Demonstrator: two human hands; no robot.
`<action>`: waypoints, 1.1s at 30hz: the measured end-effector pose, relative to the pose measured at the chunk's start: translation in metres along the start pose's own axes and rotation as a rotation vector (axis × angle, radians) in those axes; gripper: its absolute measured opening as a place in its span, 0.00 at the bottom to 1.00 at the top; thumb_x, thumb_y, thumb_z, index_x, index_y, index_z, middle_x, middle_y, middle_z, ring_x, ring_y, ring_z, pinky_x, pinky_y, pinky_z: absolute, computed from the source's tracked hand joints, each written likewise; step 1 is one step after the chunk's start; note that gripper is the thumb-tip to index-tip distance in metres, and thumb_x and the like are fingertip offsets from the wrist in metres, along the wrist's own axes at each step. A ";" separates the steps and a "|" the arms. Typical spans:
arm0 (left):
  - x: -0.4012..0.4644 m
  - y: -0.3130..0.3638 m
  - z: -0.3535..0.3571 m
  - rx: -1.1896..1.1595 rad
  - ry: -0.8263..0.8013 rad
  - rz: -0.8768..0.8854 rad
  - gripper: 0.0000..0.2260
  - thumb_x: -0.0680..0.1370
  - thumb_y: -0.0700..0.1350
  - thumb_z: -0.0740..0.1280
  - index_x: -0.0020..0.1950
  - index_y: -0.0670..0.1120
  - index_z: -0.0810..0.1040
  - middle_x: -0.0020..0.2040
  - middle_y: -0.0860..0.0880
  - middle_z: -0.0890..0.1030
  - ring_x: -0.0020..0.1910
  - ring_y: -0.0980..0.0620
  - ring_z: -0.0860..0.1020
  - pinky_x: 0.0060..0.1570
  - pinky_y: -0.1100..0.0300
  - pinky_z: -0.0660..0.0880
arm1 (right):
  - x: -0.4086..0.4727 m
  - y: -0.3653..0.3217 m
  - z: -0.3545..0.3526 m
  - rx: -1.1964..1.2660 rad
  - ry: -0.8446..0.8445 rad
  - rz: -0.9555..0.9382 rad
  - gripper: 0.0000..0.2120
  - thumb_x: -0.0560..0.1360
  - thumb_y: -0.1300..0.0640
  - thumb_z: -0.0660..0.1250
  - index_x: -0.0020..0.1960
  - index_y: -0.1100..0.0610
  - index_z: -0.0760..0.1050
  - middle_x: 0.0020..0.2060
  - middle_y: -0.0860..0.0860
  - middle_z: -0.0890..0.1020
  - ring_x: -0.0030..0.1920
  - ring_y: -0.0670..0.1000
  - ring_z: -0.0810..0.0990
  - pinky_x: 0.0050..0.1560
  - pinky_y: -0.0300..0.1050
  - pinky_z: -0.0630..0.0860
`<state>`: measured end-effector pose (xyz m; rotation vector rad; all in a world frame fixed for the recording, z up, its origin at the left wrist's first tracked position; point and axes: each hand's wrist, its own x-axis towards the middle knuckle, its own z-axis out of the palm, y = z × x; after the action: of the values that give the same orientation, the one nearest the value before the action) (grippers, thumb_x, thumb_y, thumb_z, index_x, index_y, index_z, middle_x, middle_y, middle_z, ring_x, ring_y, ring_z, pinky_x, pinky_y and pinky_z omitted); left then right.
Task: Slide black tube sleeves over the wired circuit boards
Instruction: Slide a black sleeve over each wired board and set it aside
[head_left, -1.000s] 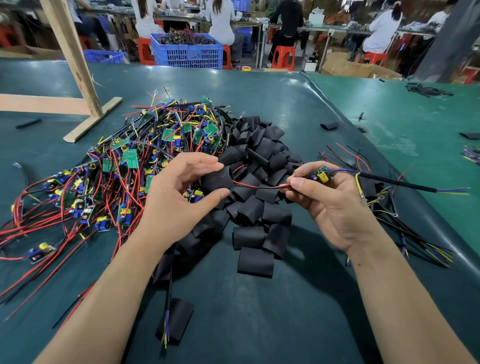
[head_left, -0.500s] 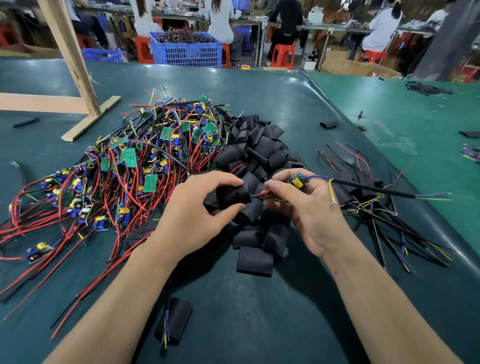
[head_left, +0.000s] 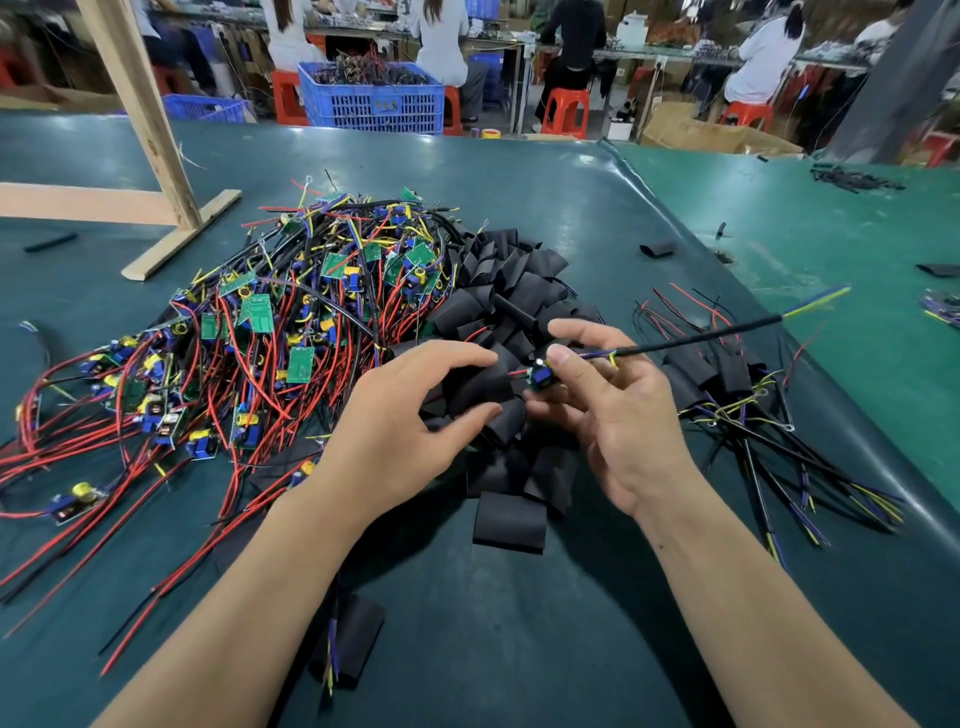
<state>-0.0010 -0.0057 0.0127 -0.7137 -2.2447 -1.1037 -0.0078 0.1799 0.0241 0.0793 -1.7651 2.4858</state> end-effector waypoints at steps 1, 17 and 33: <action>0.001 0.000 0.000 -0.004 0.010 -0.019 0.17 0.73 0.41 0.76 0.61 0.45 0.79 0.56 0.54 0.82 0.58 0.58 0.79 0.59 0.58 0.75 | 0.000 0.001 0.001 0.021 0.007 -0.012 0.05 0.75 0.64 0.70 0.45 0.56 0.82 0.35 0.55 0.81 0.37 0.55 0.82 0.37 0.43 0.81; 0.001 0.002 -0.008 -0.087 -0.016 -0.033 0.16 0.73 0.37 0.75 0.61 0.41 0.79 0.57 0.54 0.82 0.59 0.60 0.79 0.62 0.63 0.73 | -0.003 -0.001 0.001 -0.060 -0.069 -0.054 0.09 0.65 0.61 0.76 0.45 0.56 0.84 0.39 0.56 0.86 0.40 0.53 0.85 0.43 0.43 0.81; 0.002 0.004 -0.008 -0.074 0.010 -0.039 0.16 0.73 0.38 0.75 0.60 0.40 0.80 0.56 0.50 0.82 0.58 0.57 0.80 0.61 0.61 0.75 | -0.008 -0.001 0.001 -0.346 -0.123 -0.157 0.10 0.70 0.69 0.75 0.45 0.55 0.82 0.38 0.53 0.86 0.37 0.50 0.85 0.39 0.41 0.81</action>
<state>0.0019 -0.0098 0.0198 -0.6949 -2.2278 -1.2121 0.0003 0.1793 0.0248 0.3361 -2.1192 2.0768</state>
